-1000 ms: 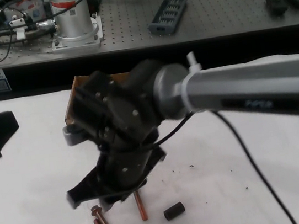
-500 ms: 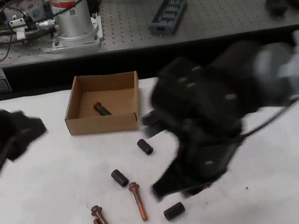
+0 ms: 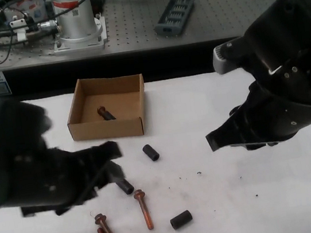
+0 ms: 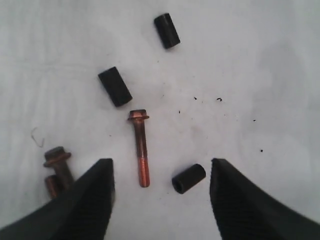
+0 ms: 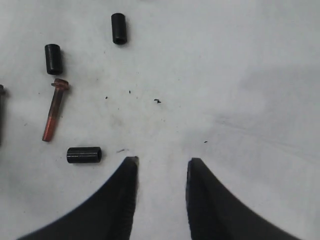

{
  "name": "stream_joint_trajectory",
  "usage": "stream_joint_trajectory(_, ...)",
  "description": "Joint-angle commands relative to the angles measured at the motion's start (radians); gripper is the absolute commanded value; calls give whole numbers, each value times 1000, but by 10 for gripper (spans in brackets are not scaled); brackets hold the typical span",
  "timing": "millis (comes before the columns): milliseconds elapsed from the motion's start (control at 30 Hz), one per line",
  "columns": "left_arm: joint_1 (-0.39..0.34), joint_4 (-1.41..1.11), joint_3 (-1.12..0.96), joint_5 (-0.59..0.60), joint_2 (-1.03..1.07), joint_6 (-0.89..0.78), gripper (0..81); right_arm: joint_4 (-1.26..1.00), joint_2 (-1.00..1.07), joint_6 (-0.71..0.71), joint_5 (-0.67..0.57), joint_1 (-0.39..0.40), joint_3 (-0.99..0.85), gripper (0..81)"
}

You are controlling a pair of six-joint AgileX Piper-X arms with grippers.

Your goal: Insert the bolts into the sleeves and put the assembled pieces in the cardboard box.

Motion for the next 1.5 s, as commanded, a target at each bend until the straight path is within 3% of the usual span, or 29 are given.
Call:
stream_joint_trajectory(0, -37, -8, -50, 0, 107, -115, 423, -27, -11, -4, 9, -7, 4, 251)
stream_joint_trajectory(300, -65, 82, -91, -5, 204, -146, 423, -50, -11, -4, 9, -7, 4, 251)
stream_joint_trajectory(633, -62, 182, -91, -162, 221, -156, 423, -52, -11, -4, 9, -7, 5, 251)
stream_joint_trajectory(933, -61, 171, -94, -129, 293, -253, 423, -52, -11, -4, 9, -7, 5, 251)
stream_joint_trajectory(1467, -61, 115, -158, -132, 351, -247, 423, -78, -15, 26, 4, -7, 106, 251)
